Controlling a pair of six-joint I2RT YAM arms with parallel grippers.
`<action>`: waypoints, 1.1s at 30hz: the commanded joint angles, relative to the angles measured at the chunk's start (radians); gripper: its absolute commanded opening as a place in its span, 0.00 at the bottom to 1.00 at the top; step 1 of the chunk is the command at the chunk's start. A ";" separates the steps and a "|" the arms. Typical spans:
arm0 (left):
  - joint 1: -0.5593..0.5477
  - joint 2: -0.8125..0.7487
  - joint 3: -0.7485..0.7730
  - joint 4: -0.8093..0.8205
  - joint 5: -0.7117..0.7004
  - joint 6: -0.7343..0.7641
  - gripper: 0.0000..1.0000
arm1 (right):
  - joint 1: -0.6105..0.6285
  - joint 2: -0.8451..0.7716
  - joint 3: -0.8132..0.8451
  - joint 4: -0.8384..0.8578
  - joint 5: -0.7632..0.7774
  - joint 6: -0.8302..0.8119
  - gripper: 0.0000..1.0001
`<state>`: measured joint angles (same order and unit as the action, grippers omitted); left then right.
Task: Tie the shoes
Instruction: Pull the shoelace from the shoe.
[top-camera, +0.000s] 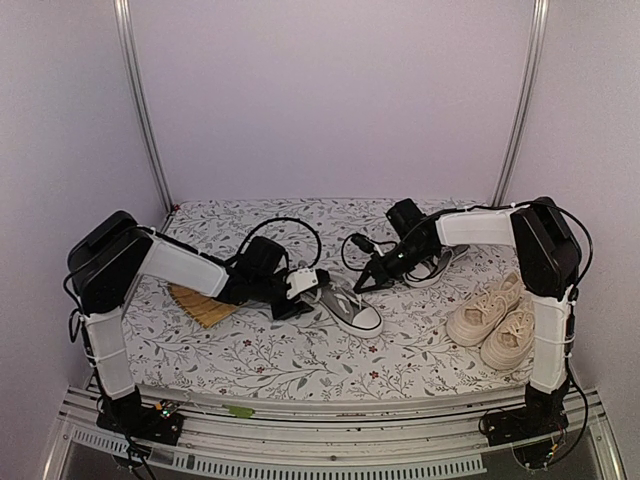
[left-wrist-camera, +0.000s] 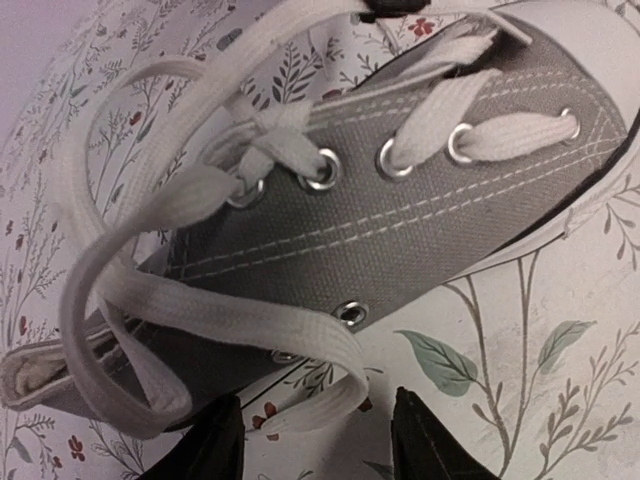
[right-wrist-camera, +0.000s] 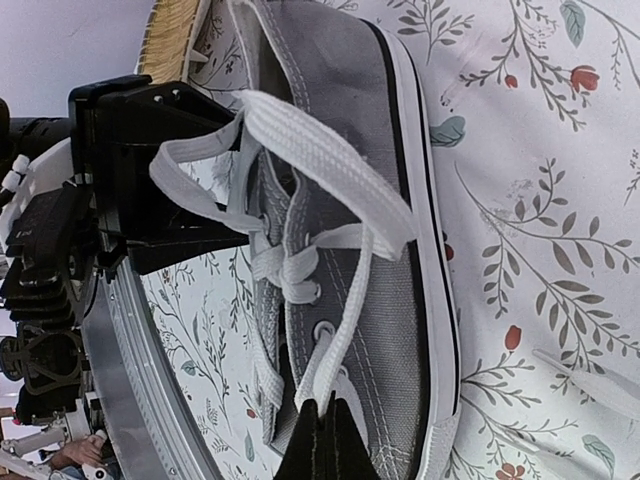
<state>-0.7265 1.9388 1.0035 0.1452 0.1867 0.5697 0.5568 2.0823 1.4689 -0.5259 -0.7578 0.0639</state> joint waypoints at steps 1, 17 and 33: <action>-0.013 0.048 0.018 0.065 0.029 0.003 0.51 | -0.009 -0.048 0.021 -0.002 -0.011 -0.007 0.01; 0.016 -0.093 -0.051 0.045 -0.074 -0.149 0.00 | -0.135 -0.140 -0.113 0.072 0.098 0.083 0.01; 0.208 -0.456 -0.179 -0.373 -0.196 -0.789 0.00 | -0.373 -0.402 -0.473 0.124 0.303 0.269 0.01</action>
<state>-0.5781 1.5421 0.8539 -0.0803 0.0311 -0.0364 0.2256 1.7138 1.0592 -0.4290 -0.5026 0.2741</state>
